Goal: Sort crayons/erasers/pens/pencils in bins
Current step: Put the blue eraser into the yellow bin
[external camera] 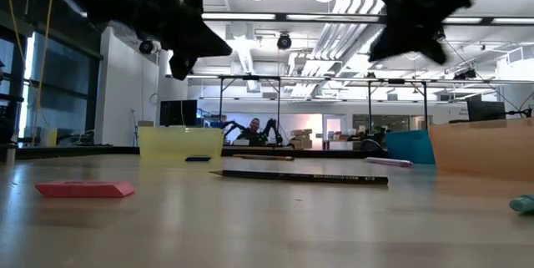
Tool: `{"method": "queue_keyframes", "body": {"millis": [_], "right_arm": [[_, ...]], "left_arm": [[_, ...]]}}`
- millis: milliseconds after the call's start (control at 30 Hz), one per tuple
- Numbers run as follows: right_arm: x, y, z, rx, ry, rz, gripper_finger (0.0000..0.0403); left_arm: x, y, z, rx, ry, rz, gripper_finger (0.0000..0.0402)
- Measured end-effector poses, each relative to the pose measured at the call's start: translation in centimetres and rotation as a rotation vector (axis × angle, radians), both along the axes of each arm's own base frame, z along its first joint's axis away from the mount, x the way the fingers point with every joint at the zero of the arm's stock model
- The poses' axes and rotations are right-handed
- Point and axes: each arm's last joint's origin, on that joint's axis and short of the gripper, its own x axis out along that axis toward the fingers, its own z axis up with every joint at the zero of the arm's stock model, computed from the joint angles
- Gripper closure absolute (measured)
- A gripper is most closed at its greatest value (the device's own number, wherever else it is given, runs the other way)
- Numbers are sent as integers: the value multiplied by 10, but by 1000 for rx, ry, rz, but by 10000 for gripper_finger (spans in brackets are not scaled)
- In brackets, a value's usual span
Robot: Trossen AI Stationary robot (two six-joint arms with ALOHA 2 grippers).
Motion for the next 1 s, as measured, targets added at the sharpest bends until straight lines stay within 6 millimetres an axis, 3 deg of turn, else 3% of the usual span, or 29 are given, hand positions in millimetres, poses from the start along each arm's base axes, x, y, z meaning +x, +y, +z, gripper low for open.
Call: {"method": "queue_keyframes", "body": {"millis": [200, 300, 467, 567, 700, 867, 1000], "right_arm": [[24, -22, -19, -156, -322, 233, 399], [28, -34, -40, -169, -368, 268, 398], [38, -55, -66, -283, -312, 263, 402], [48, -67, -67, -391, -364, 317, 402], [67, -76, -45, -441, -471, 383, 402], [91, -71, 0, -487, -412, 444, 403], [106, -61, 36, -481, -256, 430, 403]], "left_arm": [[10, -11, 46, 24, 283, -8, 402], [11, -24, 71, 105, 395, 90, 401], [8, -56, 85, 179, 436, 384, 401], [11, -77, 71, 222, 408, 515, 401], [19, -90, 32, 291, 503, 524, 402], [27, -80, -9, 299, 666, 418, 402], [39, -66, -25, 238, 568, 207, 402]]}}
